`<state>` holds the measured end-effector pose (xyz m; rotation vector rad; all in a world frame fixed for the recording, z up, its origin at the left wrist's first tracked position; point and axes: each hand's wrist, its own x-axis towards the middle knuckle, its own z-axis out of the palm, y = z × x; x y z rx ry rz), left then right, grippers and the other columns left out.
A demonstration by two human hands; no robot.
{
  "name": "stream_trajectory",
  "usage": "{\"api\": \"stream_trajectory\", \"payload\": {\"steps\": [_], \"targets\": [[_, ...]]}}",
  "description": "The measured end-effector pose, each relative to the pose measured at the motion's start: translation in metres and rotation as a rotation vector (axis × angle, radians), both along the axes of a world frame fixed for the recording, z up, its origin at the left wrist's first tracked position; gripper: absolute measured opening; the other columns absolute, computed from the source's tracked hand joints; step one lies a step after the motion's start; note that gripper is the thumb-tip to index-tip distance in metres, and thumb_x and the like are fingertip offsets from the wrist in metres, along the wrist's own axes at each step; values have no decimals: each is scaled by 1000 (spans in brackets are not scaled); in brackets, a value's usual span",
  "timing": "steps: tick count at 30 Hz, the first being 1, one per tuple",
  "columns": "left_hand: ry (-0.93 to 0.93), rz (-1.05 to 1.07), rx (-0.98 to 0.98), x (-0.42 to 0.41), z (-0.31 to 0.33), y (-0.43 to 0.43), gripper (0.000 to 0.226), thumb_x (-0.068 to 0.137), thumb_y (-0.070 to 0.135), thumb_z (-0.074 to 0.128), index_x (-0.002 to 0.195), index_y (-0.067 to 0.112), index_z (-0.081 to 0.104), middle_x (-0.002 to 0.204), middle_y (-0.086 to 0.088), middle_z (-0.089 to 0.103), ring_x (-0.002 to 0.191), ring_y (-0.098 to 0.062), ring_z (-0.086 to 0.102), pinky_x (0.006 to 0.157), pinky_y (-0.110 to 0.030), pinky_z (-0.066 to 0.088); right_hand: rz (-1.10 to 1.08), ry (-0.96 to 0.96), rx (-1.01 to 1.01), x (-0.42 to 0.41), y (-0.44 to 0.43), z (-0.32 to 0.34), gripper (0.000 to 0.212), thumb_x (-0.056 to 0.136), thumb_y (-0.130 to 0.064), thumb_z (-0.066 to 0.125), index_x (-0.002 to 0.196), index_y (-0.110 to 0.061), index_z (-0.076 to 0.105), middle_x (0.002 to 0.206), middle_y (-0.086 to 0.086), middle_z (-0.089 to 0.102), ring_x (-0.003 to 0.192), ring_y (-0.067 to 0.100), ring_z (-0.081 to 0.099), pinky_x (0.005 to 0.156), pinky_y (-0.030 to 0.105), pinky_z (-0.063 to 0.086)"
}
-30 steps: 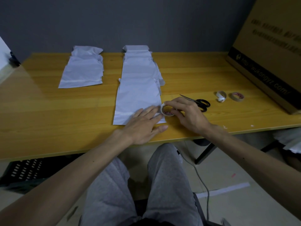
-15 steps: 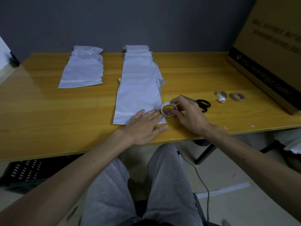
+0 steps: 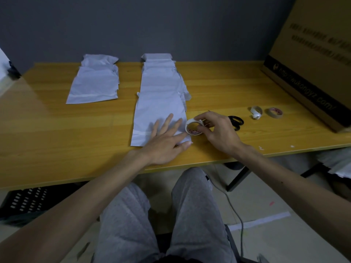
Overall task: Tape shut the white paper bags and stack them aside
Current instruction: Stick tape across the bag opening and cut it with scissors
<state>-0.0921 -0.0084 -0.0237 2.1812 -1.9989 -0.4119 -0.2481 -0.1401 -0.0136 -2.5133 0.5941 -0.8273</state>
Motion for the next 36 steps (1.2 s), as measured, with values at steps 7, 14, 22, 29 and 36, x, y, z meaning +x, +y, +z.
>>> {"api": "stream_trajectory", "payload": {"steps": [7,14,22,29,36], "targets": [[584,270,-285,11,12,-5,56,94,28,60,143,13,41,143,-3,47,133,-17,41,105,-28,36,-11,10,49,6,4,9,19,85,-9,69,105,-10,70,102,1,70,91,14,63,79,25,53],[574,245,-361,8,25,-20,18,88,16,69,100,4,70,89,-17,69,81,-24,65,82,-42,52,37,14,24,20,7,22,25,82,5,65,101,-8,73,99,2,71,86,11,62,77,21,50],[501,316,-471,8,33,-20,17,89,15,68,98,1,71,89,-13,71,86,-24,64,78,-31,49,-140,102,78,3,-19,23,25,96,-21,56,118,-11,63,116,2,62,102,14,57,80,16,45],[504,322,-503,8,42,-26,15,89,16,68,100,8,72,89,-7,72,84,-18,65,82,-32,51,-570,550,-41,-31,-45,10,25,94,-20,56,110,-3,66,111,18,56,101,36,53,80,40,46],[516,312,-531,8,45,-28,13,91,18,66,100,13,73,89,-4,71,82,-14,62,76,-23,48,-549,467,153,-31,-47,16,37,88,-9,63,125,-4,57,123,19,57,117,34,49,96,39,45]]}}
